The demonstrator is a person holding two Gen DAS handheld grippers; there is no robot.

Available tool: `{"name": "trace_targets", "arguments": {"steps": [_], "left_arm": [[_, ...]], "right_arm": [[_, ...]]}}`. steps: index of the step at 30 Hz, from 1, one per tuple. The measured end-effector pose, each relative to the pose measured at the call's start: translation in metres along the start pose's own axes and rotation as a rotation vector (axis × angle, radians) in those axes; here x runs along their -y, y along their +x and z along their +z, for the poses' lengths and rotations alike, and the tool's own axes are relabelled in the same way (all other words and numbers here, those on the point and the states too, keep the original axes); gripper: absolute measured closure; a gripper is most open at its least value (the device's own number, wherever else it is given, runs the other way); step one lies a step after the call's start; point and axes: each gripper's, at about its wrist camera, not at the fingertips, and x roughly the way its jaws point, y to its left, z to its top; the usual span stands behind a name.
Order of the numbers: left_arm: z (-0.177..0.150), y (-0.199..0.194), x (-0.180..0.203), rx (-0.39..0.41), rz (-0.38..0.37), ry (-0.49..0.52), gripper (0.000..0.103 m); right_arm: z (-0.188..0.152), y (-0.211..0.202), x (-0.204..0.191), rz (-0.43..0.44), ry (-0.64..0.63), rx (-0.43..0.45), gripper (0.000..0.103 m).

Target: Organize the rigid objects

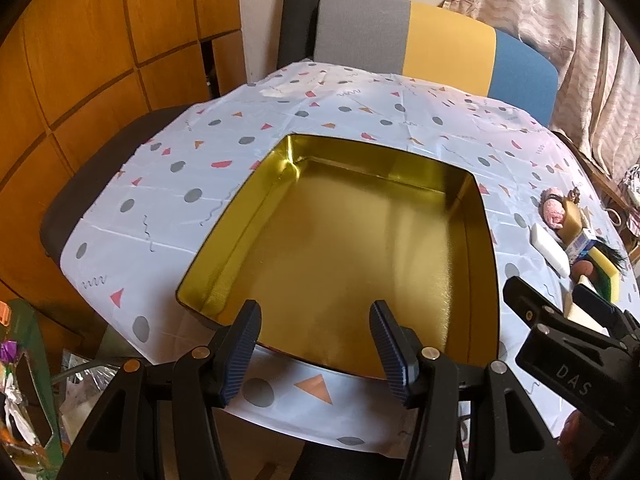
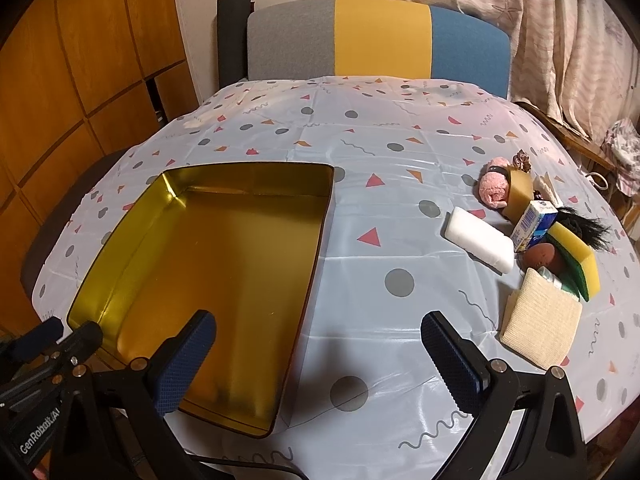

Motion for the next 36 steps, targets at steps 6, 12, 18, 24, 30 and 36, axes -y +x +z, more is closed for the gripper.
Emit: {"name": "trace_targets", "arguments": {"steps": [6,12,18,24,30,36], "left_arm": [[-0.001,0.003,0.004,-0.021,0.001,0.006,0.046],[0.0,0.004,0.004,-0.032,0.001,0.001,0.046],[0.0,0.005,0.009,-0.037,0.009,0.006,0.046],[0.002,0.005,0.024,-0.039,0.01,0.039,0.046],[0.005,0.008,0.047,-0.073,-0.025,0.087,0.046],[0.003,0.002,0.094,-0.032,-0.047,0.231,0.046]], "right_arm": [[0.001,-0.002,0.003,0.004,0.012,0.004,0.0],[0.0,-0.001,0.006,0.005,0.02,0.004,0.0],[0.0,-0.003,0.013,0.007,0.027,0.01,0.0],[-0.001,-0.004,0.028,0.007,0.051,0.004,0.0],[-0.005,-0.005,0.049,-0.018,0.076,0.005,0.0],[-0.016,-0.004,0.09,-0.074,0.116,-0.004,0.0]]}}
